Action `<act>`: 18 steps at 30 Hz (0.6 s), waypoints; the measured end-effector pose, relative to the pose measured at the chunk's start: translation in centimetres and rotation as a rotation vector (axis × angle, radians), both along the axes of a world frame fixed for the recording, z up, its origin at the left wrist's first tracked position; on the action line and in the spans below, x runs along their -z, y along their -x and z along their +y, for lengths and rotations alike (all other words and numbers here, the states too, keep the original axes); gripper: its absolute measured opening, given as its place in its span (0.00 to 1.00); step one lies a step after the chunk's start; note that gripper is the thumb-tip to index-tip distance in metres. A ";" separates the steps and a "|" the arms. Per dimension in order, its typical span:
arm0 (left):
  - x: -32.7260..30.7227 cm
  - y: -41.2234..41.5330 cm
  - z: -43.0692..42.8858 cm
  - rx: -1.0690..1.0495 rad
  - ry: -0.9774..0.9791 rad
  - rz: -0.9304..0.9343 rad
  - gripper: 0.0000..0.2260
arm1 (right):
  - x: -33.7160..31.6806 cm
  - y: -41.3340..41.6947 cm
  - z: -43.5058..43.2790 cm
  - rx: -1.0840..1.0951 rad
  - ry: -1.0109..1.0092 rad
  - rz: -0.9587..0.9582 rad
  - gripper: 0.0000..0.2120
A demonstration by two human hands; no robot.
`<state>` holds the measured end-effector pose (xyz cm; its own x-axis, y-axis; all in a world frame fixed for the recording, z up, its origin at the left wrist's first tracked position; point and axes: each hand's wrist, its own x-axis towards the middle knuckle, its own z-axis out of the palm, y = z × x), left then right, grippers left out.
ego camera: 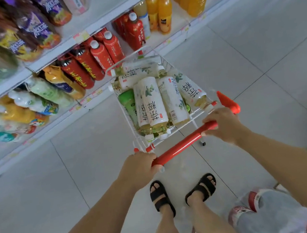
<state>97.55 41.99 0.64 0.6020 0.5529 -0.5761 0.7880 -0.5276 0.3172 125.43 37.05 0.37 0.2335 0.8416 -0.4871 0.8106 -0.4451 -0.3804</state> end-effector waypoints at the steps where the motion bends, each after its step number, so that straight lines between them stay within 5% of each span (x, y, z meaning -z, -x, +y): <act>1: 0.2 -0.2 -0.2 0.005 -0.021 0.007 0.13 | -0.2 0.7 0.2 0.104 -0.080 -0.002 0.23; 6: 1.3 -3.7 -1.3 -0.118 -0.064 -0.038 0.15 | -0.3 6.6 1.4 0.718 -0.087 0.416 0.28; 9: 1.1 -5.8 0.1 -0.248 0.077 -0.209 0.14 | 0.4 7.5 3.2 0.792 -0.067 0.583 0.24; 12: 1.7 -4.2 3.7 -0.352 0.011 -0.325 0.13 | 1.0 6.1 4.8 0.722 -0.074 0.528 0.30; 18: 7.1 3.9 11.5 -0.321 -0.254 0.100 0.20 | 2.7 5.4 8.9 0.664 -0.101 0.440 0.36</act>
<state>93.63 53.50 -6.50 0.3238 0.8355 -0.4440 0.9456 -0.3017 0.1218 120.07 45.91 -2.32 0.5051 0.6390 -0.5801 0.1545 -0.7282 -0.6677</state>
